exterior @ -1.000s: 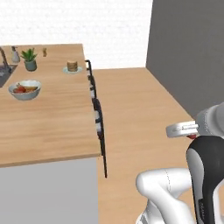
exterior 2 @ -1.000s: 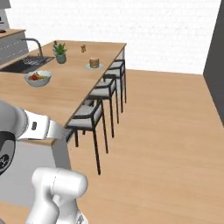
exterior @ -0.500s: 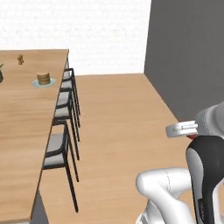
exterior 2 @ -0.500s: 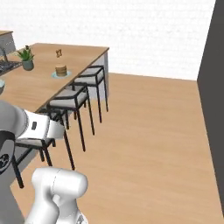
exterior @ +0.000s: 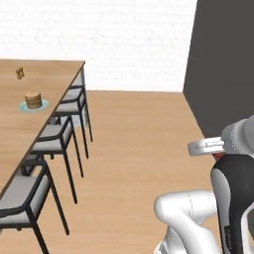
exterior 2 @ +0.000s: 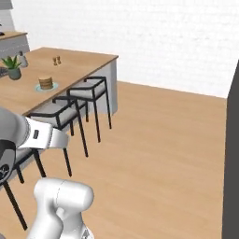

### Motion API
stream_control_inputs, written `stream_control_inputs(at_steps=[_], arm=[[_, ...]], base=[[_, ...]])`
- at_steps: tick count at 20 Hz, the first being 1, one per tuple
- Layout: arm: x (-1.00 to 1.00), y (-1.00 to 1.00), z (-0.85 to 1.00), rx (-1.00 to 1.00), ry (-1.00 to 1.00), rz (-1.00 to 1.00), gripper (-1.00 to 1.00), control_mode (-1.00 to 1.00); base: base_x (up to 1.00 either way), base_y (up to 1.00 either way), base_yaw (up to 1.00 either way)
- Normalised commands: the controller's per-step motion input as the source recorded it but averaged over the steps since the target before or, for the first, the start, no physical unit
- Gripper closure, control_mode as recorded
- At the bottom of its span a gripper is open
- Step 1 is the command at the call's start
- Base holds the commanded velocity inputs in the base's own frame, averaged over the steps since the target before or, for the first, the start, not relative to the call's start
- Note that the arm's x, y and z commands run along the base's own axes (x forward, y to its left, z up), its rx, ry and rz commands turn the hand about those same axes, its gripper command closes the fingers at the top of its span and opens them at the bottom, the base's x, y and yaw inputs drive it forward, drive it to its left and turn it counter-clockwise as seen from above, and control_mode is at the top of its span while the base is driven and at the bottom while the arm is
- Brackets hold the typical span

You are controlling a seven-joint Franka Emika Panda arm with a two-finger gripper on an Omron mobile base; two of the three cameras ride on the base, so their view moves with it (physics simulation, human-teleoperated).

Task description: Take the strawberry from the fridge and place it on top of the pancake, located on the dining counter.

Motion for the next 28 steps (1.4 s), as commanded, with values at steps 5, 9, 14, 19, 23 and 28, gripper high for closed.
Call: stream_control_inputs(at_steps=[5,9,14,19,23,28], arm=[[0.0,0.0,0.0,0.0,0.0,0.0,1.0,1.0],[0.0,0.0,0.0,0.0,0.0,0.0,1.0,1.0],[0.0,0.0,0.0,0.0,0.0,0.0,1.0,1.0],[0.0,0.0,0.0,0.0,0.0,0.0,1.0,1.0],[0.0,0.0,0.0,0.0,0.0,0.0,1.0,1.0],[0.0,0.0,0.0,0.0,0.0,0.0,1.0,1.0]], base=[[1.0,-0.78,0.48],[0.91,-0.72,0.55],[0.89,-0.76,0.57],[0.86,-0.77,0.6],[0.67,-0.73,0.65],[0.56,-0.68,0.7]])
